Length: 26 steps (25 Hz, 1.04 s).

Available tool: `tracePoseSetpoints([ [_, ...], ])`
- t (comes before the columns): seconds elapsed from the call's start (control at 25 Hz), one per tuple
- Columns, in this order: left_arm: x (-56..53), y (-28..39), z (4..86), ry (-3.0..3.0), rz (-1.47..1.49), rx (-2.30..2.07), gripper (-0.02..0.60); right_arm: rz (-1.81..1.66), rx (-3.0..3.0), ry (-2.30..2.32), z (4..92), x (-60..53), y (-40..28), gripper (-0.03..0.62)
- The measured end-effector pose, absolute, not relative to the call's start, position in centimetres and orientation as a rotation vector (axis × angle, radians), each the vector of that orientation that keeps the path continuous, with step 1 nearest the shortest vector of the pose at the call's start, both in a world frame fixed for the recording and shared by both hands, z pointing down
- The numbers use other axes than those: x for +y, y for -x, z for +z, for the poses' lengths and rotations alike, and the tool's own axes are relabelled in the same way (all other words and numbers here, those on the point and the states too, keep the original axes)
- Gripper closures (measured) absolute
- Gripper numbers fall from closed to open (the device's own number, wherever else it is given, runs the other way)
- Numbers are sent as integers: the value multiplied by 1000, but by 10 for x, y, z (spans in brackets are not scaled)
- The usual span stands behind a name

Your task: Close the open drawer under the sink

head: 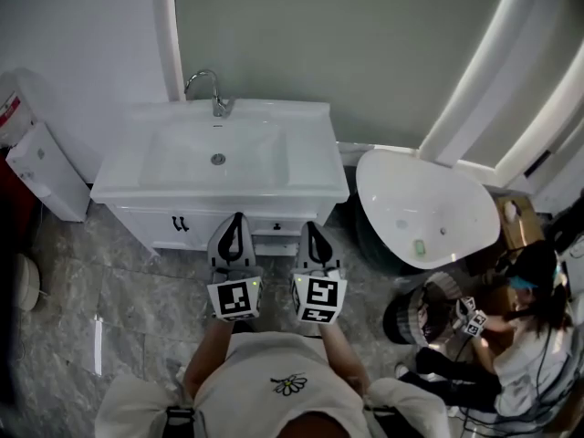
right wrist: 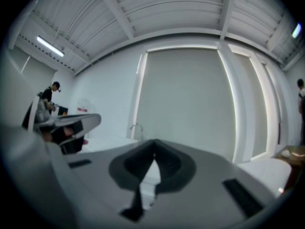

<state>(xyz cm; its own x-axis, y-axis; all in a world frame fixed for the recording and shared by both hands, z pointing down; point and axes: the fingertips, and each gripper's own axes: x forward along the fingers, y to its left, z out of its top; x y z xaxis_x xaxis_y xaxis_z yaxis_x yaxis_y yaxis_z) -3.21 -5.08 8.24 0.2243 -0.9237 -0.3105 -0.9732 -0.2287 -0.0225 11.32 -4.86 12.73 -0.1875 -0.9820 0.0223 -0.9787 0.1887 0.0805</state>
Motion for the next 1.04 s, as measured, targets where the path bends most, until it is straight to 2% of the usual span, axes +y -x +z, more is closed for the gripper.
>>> tracePoseSetpoints([
  [1.04,-32,22,82,2312,338,1790,560,-28,-2352,-1950,140,-32,-114,565],
])
